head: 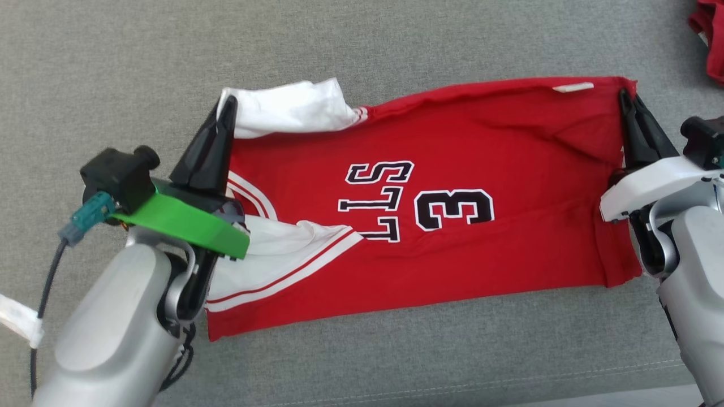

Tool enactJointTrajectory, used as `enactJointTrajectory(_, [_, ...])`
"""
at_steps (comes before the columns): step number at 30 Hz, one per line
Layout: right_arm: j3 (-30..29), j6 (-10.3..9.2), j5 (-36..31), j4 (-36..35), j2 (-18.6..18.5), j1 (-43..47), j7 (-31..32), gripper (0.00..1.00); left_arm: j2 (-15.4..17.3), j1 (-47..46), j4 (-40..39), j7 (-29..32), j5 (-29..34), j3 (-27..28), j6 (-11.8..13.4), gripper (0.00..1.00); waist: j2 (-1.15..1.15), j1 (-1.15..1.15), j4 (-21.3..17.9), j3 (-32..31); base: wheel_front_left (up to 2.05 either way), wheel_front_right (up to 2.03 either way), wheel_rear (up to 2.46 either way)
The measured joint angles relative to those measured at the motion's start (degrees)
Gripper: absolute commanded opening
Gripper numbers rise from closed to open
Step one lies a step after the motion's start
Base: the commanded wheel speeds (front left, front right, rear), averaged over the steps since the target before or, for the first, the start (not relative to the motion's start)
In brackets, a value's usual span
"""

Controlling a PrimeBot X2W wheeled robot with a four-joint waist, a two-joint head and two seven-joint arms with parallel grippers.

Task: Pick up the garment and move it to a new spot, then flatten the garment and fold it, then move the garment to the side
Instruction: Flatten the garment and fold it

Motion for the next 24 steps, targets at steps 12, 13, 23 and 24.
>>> enactJointTrajectory(12, [-6.0, 0.0, -0.6, -7.7, 2.6, 11.5, 0.0, 0.0, -4.9, 14.0, -4.6, 0.0, 4.4, 6.4, 1.5, 0.0, 0.0, 0.0, 1.1, -2.7, 0.0, 0.0, 0.0])
enactJointTrajectory(13, [-6.4, 0.0, -0.6, -8.3, 2.8, 12.3, 0.0, 0.0, -5.3, 14.9, -4.7, 0.0, 4.6, 6.9, 1.7, 0.0, 0.0, 0.0, 1.2, -2.9, 0.0, 0.0, 0.0])
enactJointTrajectory(23, [-9.0, 0.0, -0.6, -12.1, 4.4, 20.3, 0.0, 0.7, -9.7, 22.9, -3.8, 0.0, 8.9, 11.4, 0.9, 1.0, 0.0, 0.0, 1.8, -4.9, 0.0, 0.0, 0.0])
enactJointTrajectory(24, [-9.0, 0.0, -0.6, -12.3, 4.4, 20.4, 0.0, 1.0, -10.1, 23.0, -3.7, 0.0, 9.3, 12.0, 0.9, 1.0, 0.0, 0.0, 1.8, -5.1, 0.0, 0.0, 0.0])
